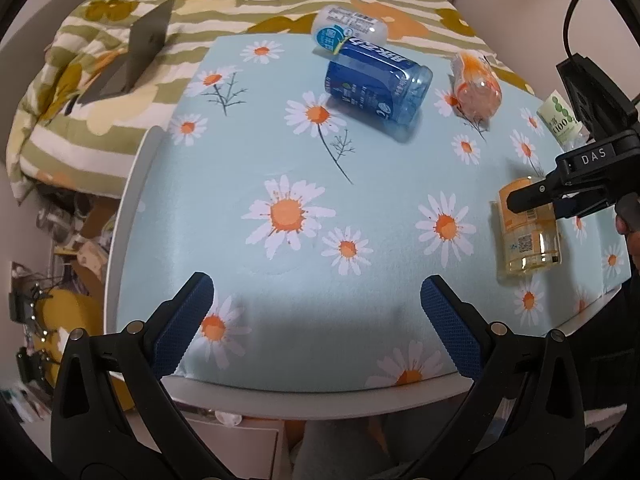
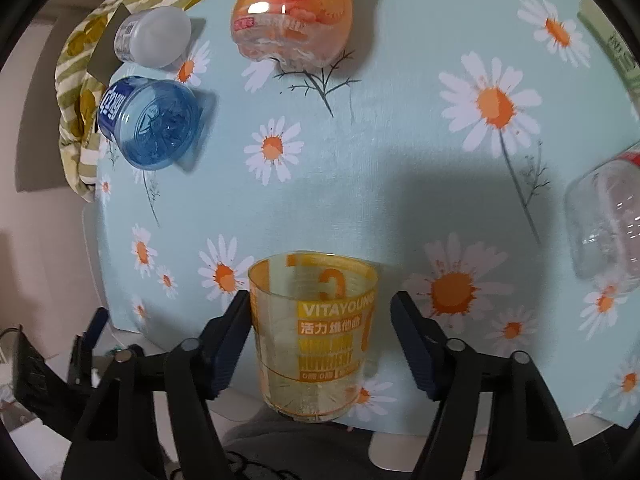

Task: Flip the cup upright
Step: 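Grasp the cup with the right gripper while the left gripper releases it, then rotate the cup upright with the right gripper and set it on the table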

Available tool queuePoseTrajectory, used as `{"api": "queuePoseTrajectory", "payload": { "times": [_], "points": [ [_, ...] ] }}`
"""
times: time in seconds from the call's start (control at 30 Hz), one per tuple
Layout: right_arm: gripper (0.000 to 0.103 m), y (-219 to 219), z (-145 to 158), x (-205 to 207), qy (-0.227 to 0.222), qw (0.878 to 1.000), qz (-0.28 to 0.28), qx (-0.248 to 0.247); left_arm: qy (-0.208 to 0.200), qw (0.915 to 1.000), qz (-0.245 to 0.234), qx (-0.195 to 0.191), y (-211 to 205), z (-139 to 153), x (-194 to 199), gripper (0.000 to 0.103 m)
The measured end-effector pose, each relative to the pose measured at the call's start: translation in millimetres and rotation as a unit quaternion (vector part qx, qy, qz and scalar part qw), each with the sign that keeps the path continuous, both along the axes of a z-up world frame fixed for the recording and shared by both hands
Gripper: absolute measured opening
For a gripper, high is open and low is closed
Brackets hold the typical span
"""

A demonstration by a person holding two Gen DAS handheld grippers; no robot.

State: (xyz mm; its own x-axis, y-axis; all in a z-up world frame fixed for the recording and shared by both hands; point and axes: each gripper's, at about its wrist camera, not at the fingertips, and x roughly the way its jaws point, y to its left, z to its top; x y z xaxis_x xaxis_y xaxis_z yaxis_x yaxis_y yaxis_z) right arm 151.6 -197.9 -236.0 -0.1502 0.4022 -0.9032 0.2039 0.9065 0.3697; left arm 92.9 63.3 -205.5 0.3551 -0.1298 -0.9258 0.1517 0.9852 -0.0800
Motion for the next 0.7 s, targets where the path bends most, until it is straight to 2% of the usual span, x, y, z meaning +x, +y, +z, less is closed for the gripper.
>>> {"api": "queuePoseTrajectory", "payload": {
  "times": [0.23, 0.37, 0.47, 0.53, 0.63, 0.7],
  "points": [
    [0.054, 1.7, 1.0, 2.2, -0.007, 1.000, -0.002, 0.011, -0.003, 1.0000, -0.002, -0.003, -0.9, 1.8, 3.2, 0.103],
    [0.053, 2.8, 18.7, 1.1, -0.038, 0.999, -0.009, 0.021, -0.014, 0.9999, 0.000, 0.000, 0.9, 11.6, 3.2, 0.103],
    [0.053, 2.4, 44.9, -2.6, -0.097, 0.995, -0.019, 0.019, -0.024, 0.9997, 0.004, 0.001, 3.1, 18.8, 2.7, 0.103],
    [0.053, 2.3, 66.8, -11.6, -0.162, 0.986, -0.030, 0.003, -0.030, 0.9995, 0.007, 0.003, 4.6, 22.8, 2.8, 0.103],
    [0.053, 4.4, 84.2, -35.1, -0.261, 0.963, -0.059, -0.037, -0.035, 0.9993, 0.008, 0.010, 6.3, 25.2, 3.1, 0.103],
    [0.053, 9.1, 81.2, -51.8, -0.306, 0.947, -0.080, -0.062, -0.039, 0.9991, 0.007, 0.017, 6.8, 25.4, 2.3, 0.103]
  ]
}}
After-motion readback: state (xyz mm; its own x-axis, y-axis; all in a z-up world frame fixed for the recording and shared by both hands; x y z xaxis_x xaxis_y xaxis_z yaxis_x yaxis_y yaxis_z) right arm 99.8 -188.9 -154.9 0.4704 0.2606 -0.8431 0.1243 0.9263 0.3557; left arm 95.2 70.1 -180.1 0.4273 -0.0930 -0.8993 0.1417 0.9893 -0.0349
